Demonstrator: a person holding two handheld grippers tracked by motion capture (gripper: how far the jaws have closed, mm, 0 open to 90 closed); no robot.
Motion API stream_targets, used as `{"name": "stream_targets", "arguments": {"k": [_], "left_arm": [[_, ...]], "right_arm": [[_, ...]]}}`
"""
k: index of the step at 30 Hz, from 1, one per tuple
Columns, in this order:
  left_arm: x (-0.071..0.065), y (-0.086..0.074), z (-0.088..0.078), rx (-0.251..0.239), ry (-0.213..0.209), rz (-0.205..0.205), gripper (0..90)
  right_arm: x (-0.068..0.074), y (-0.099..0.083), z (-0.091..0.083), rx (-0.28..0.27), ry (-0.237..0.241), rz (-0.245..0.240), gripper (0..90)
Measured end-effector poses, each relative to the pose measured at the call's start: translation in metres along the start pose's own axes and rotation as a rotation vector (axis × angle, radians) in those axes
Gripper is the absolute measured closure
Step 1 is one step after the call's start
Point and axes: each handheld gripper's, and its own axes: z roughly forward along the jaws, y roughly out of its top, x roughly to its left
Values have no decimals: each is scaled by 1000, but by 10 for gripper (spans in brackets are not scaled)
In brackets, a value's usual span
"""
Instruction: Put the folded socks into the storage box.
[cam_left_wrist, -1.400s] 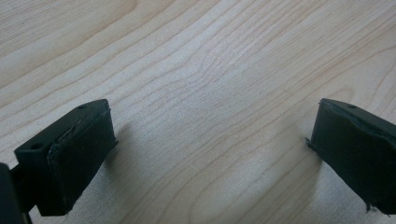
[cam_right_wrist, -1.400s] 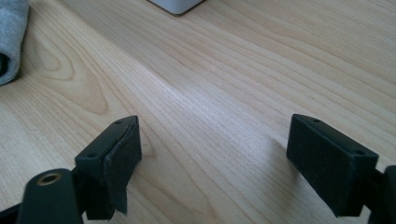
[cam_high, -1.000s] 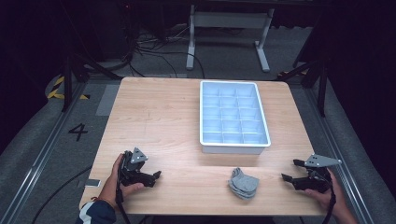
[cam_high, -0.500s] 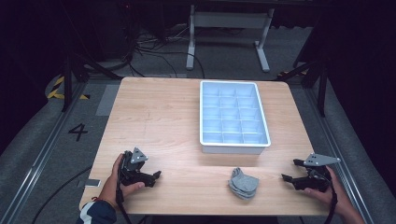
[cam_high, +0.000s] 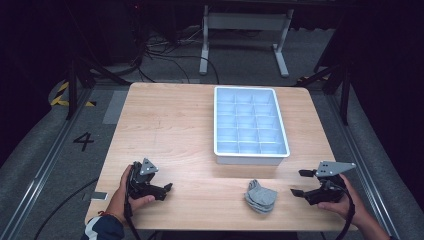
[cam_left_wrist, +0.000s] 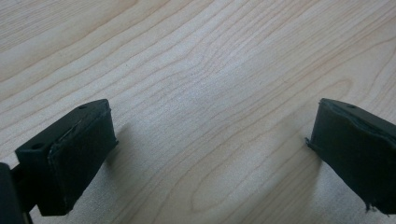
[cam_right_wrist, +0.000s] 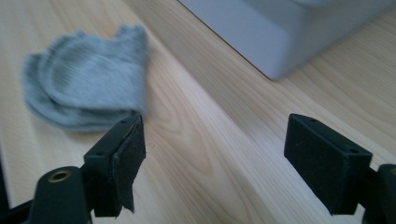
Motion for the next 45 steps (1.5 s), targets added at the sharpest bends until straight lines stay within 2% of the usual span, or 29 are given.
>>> {"name": "stream_targets", "arguments": {"k": [3,6,11,16,21,25,30,31,33,34,35,36,37,39,42,45], "left_arm": [[0,0,0,0,0,-1,3],[0,0,0,-2,3,3,4],[0,0,0,-1,-1,0,4],[0,0,0,-2,-1,0,4],[0,0,0,-3,3,3,4],[0,0,0,-3,3,3,4],[0,0,0,-3,3,4,4],[0,0,0,-2,-6,-3,4],[0,0,0,-3,3,4,4],[0,0,0,-3,4,4,4],[0,0,0,-2,-4,-3,4],[0,0,0,-2,-3,-2,4],[0,0,0,-2,-3,-2,4],[0,0,0,-4,6,7,4],[0,0,0,-2,-6,-3,4],[0,0,0,-2,3,3,4]], "right_arm": [[12,19,9,12,46,-39,217],[28,34,22,42,70,-92,217],[47,49,49,110,104,-151,219],[55,56,69,152,119,-169,221],[60,52,84,180,129,-172,202],[59,47,89,180,143,-142,151],[61,45,89,172,138,-150,157],[62,45,89,175,141,-146,175],[63,45,88,174,156,-155,251],[64,45,87,172,180,-161,319],[65,45,85,172,215,-177,429],[66,45,85,172,220,-181,467],[66,45,85,172,220,-181,467],[66,45,84,171,261,-181,567],[68,44,83,170,278,-191,651],[71,44,81,157,281,-233,709]]}}
